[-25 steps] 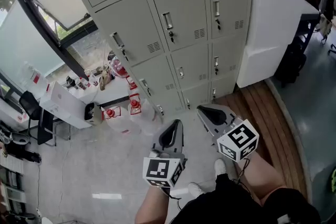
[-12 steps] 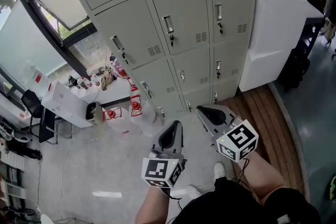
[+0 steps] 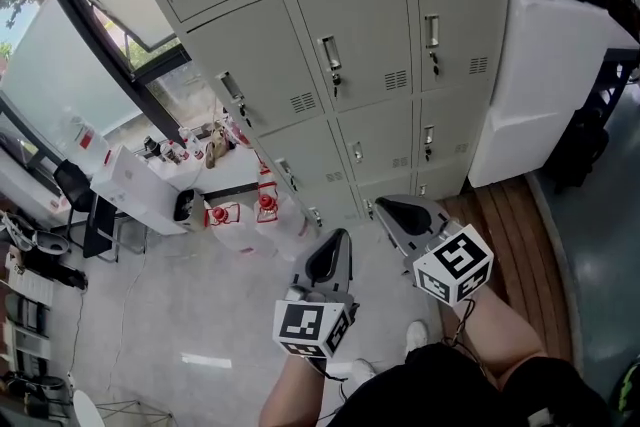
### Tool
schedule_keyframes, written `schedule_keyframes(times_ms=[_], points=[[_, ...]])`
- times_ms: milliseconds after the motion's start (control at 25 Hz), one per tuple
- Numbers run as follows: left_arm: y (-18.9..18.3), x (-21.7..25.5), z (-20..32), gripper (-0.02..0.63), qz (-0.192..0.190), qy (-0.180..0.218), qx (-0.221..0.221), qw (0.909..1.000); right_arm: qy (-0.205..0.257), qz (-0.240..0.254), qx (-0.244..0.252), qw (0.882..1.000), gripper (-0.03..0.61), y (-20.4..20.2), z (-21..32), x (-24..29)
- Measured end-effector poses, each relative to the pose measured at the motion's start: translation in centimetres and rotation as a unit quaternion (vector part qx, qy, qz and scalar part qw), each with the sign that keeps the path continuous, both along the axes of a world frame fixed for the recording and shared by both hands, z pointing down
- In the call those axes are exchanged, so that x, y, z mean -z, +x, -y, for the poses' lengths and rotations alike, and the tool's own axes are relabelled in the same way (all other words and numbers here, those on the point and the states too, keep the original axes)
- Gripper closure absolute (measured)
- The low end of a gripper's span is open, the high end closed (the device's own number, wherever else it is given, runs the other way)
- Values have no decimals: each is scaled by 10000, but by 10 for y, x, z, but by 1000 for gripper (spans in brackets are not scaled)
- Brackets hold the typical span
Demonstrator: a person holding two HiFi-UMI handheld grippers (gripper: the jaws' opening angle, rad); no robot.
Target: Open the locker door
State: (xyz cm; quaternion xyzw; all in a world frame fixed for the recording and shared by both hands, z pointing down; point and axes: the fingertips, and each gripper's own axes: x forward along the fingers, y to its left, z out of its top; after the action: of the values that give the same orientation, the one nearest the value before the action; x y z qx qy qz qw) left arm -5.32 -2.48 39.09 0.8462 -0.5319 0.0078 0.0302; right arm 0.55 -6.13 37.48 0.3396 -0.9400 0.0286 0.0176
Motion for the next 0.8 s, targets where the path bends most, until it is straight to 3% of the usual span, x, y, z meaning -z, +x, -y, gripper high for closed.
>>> schedule_keyframes(times_ms=[360,800], points=[[15,8,26,597,49,70,350,9993,95,74,312,9994,525,15,35,10],[40,22,42,597,140,217,436,9987,220,212,467,9984,525,31,59,24]])
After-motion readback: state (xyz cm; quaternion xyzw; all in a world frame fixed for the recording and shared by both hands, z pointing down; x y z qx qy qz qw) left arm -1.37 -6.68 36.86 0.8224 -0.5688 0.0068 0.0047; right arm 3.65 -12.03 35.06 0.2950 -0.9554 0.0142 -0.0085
